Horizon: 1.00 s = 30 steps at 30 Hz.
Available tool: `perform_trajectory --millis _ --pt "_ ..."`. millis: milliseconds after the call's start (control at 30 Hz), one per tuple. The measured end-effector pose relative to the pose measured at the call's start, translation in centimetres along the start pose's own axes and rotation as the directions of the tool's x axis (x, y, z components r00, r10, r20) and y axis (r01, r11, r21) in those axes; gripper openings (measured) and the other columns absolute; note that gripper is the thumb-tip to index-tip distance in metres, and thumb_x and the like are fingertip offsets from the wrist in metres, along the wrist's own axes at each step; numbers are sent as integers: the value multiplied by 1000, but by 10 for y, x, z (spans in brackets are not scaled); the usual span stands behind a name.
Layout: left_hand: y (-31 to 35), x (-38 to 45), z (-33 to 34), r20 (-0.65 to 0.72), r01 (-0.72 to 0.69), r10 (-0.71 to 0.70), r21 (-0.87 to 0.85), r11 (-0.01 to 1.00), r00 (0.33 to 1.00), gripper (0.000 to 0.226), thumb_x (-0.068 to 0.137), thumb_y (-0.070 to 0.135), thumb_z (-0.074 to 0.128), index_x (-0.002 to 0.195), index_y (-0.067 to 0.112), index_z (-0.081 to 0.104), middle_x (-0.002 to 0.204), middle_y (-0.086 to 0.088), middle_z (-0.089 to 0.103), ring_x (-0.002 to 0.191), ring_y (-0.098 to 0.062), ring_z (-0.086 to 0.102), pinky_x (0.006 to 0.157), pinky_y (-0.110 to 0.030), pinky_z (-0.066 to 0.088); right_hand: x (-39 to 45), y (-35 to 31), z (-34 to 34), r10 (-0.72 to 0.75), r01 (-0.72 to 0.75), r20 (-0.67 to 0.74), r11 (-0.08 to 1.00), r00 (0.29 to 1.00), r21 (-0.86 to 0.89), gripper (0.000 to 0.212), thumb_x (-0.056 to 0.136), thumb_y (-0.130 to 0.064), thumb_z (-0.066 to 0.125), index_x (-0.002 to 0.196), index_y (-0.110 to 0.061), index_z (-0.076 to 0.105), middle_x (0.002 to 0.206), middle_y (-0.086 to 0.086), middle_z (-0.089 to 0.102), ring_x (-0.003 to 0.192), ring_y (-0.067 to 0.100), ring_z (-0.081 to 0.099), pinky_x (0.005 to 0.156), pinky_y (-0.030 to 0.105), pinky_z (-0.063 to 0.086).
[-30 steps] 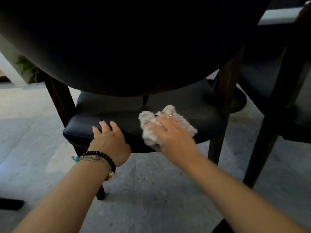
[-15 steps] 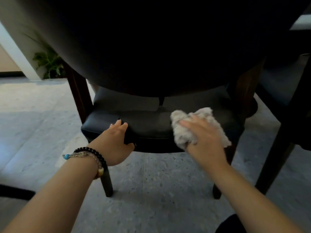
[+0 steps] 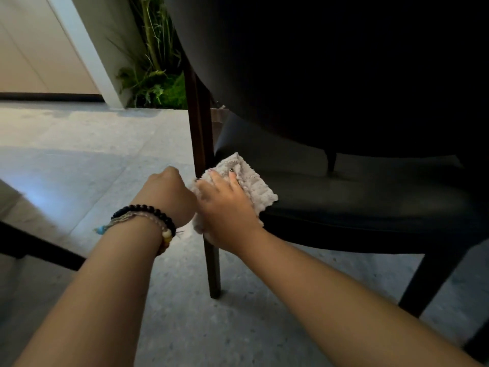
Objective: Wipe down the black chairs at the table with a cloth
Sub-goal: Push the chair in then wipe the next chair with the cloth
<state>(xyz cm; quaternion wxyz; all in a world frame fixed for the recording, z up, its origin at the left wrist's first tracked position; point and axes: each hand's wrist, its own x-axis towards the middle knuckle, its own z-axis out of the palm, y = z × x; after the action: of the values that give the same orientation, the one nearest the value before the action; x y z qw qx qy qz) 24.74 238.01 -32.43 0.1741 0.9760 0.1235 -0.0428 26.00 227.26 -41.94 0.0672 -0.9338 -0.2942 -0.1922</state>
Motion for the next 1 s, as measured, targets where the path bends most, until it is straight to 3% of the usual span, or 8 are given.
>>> perform_trajectory --millis 67,133,333,467,633,767,900,1000 --pt "6 1 -2 -49 6 -5 18 1000 999 47 92 8 47 139 7 39 141 -18 42 124 -35 46 93 -40 42 11 -9 9 -3 22 105 984 994 -179 38 94 -27 57 130 -17 57 146 10 39 141 45 24 111 68 22" --pt "11 2 0 -71 -5 7 38 999 997 48 91 8 48 139 8 39 142 -17 40 128 -35 43 99 -43 40 9 -8 13 -48 90 137 944 989 -317 30 96 -26 55 124 -19 62 147 11 40 141 45 26 110 66 26" --pt "23 0 4 -32 -58 58 -20 998 998 46 94 12 48 139 5 40 139 -20 45 125 -36 45 93 -38 39 -50 21 -2 -281 377 260 786 924 -489 34 86 -28 69 118 -16 70 140 13 52 135 42 37 110 58 30" --pt "26 -1 6 8 -77 78 -73 994 997 41 95 8 50 135 5 46 135 -18 51 121 -33 48 80 -30 33 -91 51 -16 -375 386 109 834 921 -394 23 85 -20 67 105 -13 75 123 7 66 126 32 54 107 51 40" --pt "41 -3 16 -42 -150 145 -153 977 989 42 95 16 51 137 10 45 134 -14 52 118 -30 51 85 -32 37 -62 18 -16 -243 325 247 863 938 -386 35 94 -27 59 128 -21 60 148 10 44 144 38 26 112 62 22" --pt "58 -4 32 -25 -306 306 -189 933 952 53 93 10 50 144 18 38 139 -12 47 121 -30 50 98 -36 42 -90 45 -25 -280 353 237 857 930 -376 37 99 -18 41 131 -10 57 151 16 39 145 39 23 115 57 7" --pt "67 -16 47 19 -440 447 -144 886 894 54 94 13 51 145 23 38 144 -7 45 125 -26 49 102 -34 40 -152 96 -46 -315 326 85 898 945 -295 28 94 -13 57 119 -8 68 133 17 59 130 41 48 108 59 36" --pt "74 -24 56 68 -558 566 -112 822 821 58 92 19 58 146 21 37 149 -4 39 135 -21 39 111 -31 30 -210 139 -66 -220 216 10 942 975 -256 35 99 -11 49 132 -11 61 141 20 51 135 41 41 109 58 36"
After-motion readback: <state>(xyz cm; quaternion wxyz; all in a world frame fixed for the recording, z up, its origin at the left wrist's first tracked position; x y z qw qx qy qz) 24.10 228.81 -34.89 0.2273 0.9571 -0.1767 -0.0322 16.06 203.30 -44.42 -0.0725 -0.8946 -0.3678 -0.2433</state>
